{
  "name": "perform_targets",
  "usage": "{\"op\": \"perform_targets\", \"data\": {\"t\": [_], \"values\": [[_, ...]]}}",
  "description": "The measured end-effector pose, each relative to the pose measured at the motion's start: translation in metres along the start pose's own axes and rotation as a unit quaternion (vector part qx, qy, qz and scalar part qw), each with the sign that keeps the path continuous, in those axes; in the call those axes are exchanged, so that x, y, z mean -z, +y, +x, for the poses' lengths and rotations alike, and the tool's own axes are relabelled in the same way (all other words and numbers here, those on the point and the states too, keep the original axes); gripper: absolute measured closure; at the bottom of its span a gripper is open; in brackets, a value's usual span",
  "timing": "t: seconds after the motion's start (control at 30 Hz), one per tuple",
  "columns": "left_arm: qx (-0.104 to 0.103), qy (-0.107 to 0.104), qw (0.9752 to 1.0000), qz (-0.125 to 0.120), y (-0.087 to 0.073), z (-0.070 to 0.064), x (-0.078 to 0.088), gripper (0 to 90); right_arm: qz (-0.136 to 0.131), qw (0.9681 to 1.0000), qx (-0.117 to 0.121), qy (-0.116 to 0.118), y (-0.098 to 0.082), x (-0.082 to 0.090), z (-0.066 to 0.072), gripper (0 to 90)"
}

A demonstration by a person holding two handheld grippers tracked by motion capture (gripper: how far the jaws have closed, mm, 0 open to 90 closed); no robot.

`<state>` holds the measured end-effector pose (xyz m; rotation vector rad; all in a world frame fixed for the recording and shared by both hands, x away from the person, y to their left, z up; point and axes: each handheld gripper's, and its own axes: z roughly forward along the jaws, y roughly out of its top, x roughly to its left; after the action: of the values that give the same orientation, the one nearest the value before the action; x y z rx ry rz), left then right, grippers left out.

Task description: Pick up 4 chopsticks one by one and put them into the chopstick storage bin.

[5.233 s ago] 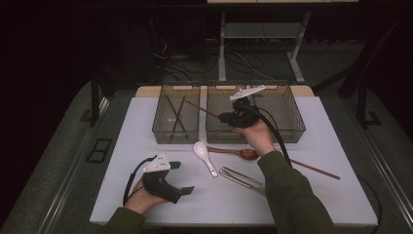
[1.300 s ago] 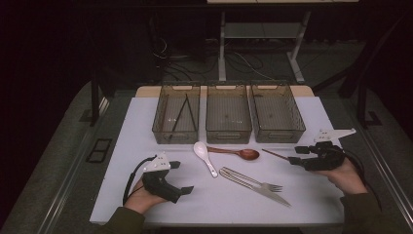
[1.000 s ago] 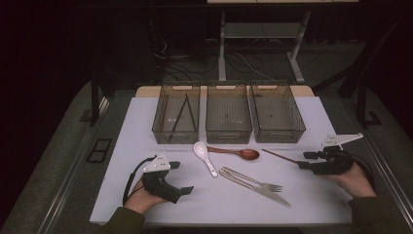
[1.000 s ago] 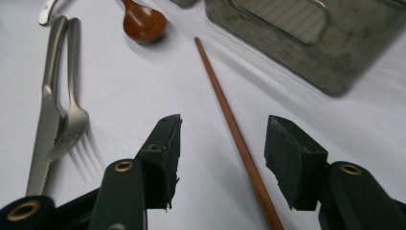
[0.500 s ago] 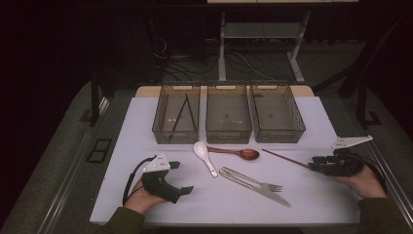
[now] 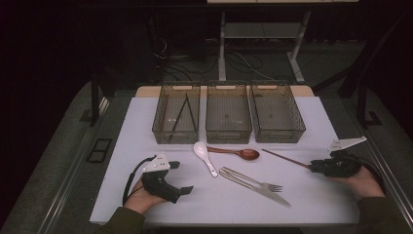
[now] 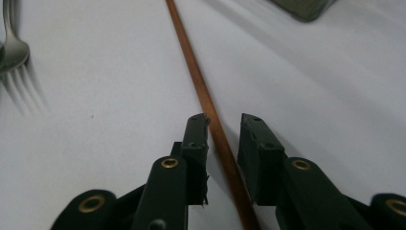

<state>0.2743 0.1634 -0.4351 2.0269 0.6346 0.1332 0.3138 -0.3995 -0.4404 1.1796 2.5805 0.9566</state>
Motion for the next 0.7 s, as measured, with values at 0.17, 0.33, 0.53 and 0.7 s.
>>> {"op": "perform_targets", "data": {"t": [0.17, 0.33, 0.53, 0.7], "values": [[0.001, 0.000, 1.0000, 0.000, 0.000, 0.000, -0.001, 0.0, 0.005, 0.9999, 0.010, -0.004, -0.001, -0.002, 0.001, 78.8], [0.000, -0.001, 1.0000, 0.002, 0.000, 0.000, 0.000, 0.0, 0.009, 0.9998, 0.015, 0.007, 0.000, -0.001, 0.003, 80.4], [0.000, -0.002, 1.0000, 0.001, 0.000, 0.000, 0.000, 0.0, 0.020, 0.9985, 0.049, 0.016, 0.003, -0.004, 0.014, 83.4], [0.000, -0.001, 1.0000, 0.000, 0.000, 0.000, 0.000, 0.0, 0.025, 0.9976, 0.062, 0.016, 0.004, -0.005, 0.017, 83.8]]}}
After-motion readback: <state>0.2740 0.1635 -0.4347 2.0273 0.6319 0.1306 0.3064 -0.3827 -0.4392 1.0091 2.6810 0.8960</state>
